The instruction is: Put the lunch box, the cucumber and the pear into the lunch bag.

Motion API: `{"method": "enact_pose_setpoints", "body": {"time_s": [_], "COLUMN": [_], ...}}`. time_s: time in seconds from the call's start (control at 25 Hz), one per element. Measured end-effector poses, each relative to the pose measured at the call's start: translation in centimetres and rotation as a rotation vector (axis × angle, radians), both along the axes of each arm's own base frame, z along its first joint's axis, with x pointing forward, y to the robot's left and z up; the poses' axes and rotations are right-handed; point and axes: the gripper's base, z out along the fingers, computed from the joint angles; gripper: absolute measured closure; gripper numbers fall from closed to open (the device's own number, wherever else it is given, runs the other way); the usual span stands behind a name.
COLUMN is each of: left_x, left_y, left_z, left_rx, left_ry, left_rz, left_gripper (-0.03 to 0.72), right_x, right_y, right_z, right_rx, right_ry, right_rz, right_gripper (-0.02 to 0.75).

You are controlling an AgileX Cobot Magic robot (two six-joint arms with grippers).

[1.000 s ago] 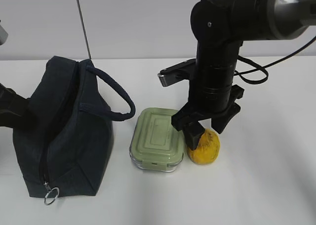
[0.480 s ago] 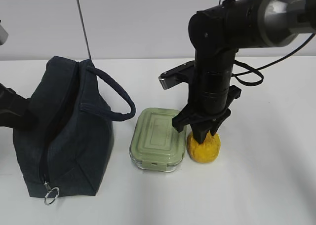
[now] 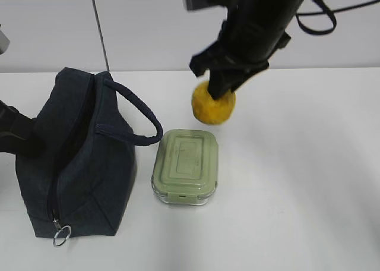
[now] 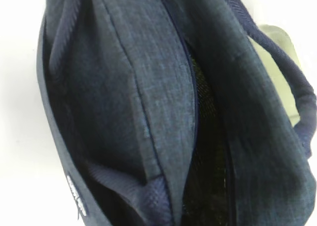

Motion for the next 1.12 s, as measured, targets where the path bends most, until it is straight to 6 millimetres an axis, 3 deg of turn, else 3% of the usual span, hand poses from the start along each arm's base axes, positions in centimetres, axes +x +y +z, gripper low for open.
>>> {"method": "enact_pose_setpoints", "body": {"time_s": [0.16, 0.36, 0.52, 0.68, 1.0, 1.12], "left_x": [0.0, 0.0, 0.0, 0.0, 0.0, 0.0], "left_y": [0.0, 0.0, 0.0, 0.0, 0.0, 0.0], "left_z": [0.0, 0.0, 0.0, 0.0, 0.0, 0.0], "left_rx": [0.000, 0.000, 0.000, 0.000, 0.000, 0.000], "left_ry": [0.000, 0.000, 0.000, 0.000, 0.000, 0.000], "left_rz": [0.000, 0.000, 0.000, 0.000, 0.000, 0.000], "left_gripper": [0.687, 0.687, 0.687, 0.687, 0.687, 0.687], "right_x": [-0.5, -2.0, -2.5, -2.4, -0.5, -0.3], "right_y": [1.9, 5.8, 9.1, 10.9, 12.2, 12.3], "right_z": [3.9, 5.7, 4.3, 2.6, -2.9, -4.1], "right_rx": [0.203, 0.347, 0.368, 0.369, 0.241, 0.208], "right_ry": [-0.060, -0.127, -0.150, -0.157, -0.088, -0.060], "right_rz": [0.128, 0.308, 0.384, 0.422, 0.440, 0.448], "right_gripper": [0.536, 0.538, 0.538, 0.538, 0.538, 0.531]}}
